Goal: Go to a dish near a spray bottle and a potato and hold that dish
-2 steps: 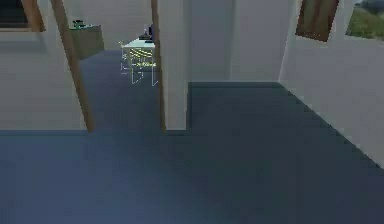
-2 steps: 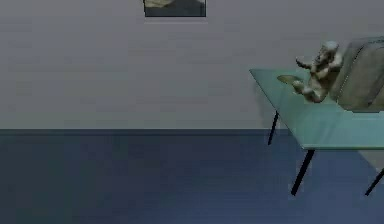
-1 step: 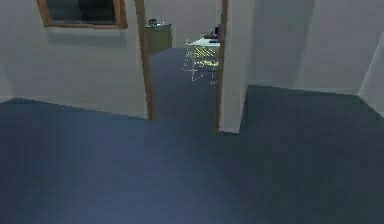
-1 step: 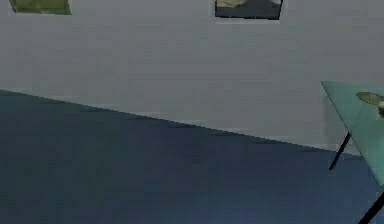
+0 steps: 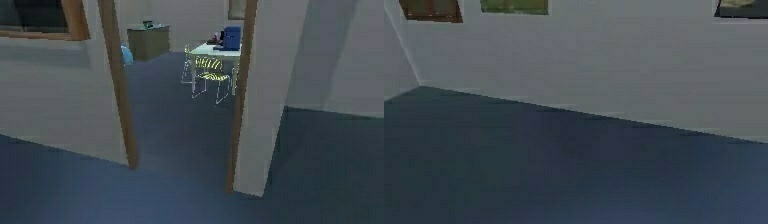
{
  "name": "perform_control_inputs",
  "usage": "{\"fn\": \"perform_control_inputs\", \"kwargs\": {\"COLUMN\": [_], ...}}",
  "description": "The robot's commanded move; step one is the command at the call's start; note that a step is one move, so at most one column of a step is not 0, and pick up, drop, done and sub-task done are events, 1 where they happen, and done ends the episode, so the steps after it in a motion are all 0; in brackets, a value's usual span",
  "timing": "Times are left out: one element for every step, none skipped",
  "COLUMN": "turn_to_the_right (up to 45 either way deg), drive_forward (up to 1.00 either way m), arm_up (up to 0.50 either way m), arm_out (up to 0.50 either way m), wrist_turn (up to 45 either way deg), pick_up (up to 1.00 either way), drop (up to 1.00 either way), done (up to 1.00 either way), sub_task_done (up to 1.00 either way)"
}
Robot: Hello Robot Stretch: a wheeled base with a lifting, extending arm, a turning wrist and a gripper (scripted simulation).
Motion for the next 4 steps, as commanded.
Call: {"fn": "perform_control_inputs", "kwargs": {"turn_to_the_right": [-3.0,0.0,0.0,-3.0], "drive_forward": [0.00,1.00,0.70,0.00], "arm_up": [0.00,0.00,0.00,0.00], "arm_out": [0.00,0.00,0.00,0.00], "wrist_turn": [0.0,0.0,0.0,0.0], "pick_up": [0.00,0.00,0.00,0.00], "drop": [0.00,0.00,0.00,0.00], "done": [0.00,0.00,0.00,0.00], "sub_task_done": [0.00,0.00,0.00,0.00]}}
